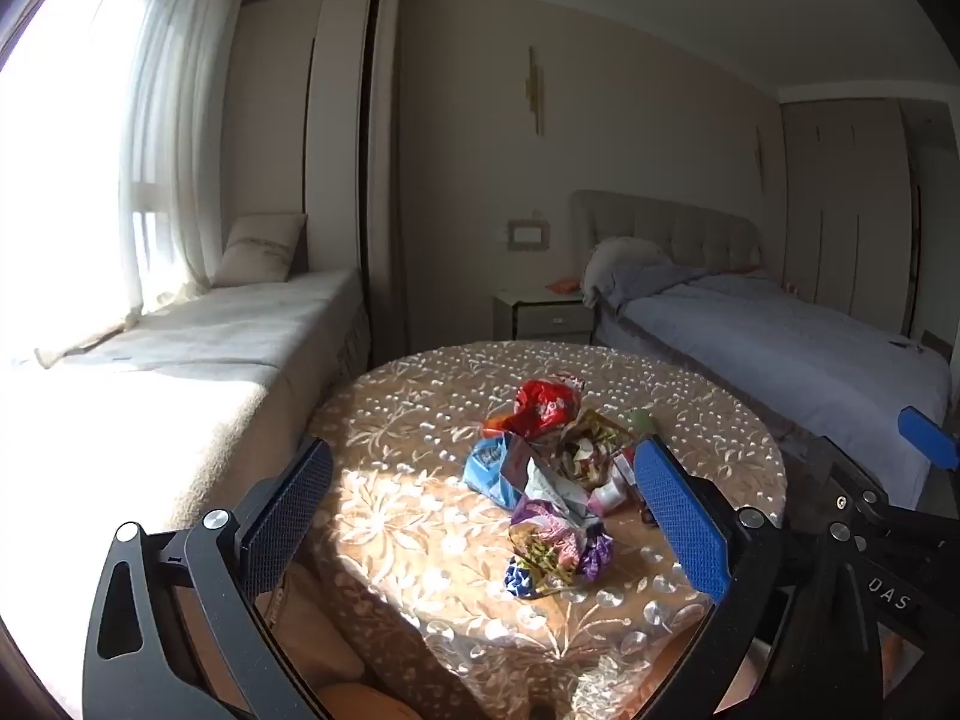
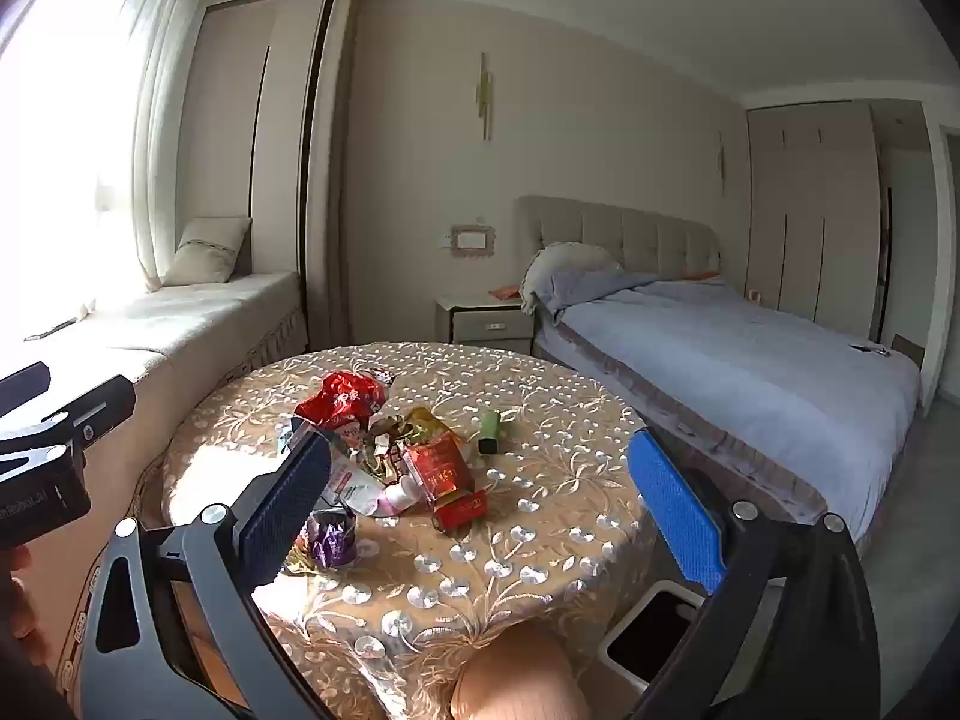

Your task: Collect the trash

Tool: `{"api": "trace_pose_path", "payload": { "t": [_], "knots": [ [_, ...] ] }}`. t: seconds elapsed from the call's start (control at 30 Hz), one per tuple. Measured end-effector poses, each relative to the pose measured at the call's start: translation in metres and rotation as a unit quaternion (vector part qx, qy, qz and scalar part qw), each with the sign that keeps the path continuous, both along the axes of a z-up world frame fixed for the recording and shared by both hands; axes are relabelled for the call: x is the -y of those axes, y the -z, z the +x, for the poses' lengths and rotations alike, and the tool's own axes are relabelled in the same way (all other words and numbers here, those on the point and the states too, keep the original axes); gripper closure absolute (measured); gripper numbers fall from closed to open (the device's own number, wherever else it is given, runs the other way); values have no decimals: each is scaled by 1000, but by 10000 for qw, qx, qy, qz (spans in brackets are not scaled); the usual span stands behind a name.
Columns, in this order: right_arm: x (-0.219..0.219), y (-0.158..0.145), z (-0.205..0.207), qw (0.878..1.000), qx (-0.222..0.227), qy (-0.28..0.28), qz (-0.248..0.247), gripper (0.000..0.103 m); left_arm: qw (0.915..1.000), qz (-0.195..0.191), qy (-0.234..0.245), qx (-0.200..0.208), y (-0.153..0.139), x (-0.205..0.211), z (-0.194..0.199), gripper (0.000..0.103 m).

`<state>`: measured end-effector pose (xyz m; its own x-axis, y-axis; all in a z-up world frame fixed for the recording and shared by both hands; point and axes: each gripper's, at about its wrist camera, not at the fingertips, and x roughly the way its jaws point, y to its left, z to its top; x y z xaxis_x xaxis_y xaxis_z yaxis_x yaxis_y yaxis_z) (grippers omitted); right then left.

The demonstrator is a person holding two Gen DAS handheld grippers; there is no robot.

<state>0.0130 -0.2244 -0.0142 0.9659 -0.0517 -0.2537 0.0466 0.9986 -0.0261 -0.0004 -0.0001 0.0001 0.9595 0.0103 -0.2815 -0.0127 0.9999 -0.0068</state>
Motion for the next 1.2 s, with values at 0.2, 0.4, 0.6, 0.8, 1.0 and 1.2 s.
{"api": "trace_pose_path", "payload": {
  "t": [0.2,0.4,0.6,0.8,1.0,1.2],
  "knots": [
    [-2,-4,-5,10000,68,1,48,4,9996,273,13,-35,2,6,-4,5],
    [-1,-5,-5,9999,89,-15,56,4,9996,282,23,-81,1,6,-1,5],
    [-2,-6,-4,10000,59,-16,63,4,9994,302,118,-86,0,9,-4,5],
    [-2,-5,-5,10000,61,-38,61,4,9994,299,146,-122,0,9,-3,5],
    [-3,-4,-5,10000,49,-46,65,4,9994,304,137,-124,0,8,-3,5],
    [-3,-3,-5,10000,58,-39,53,4,9993,315,143,-122,1,8,-3,5]
  ]
}}
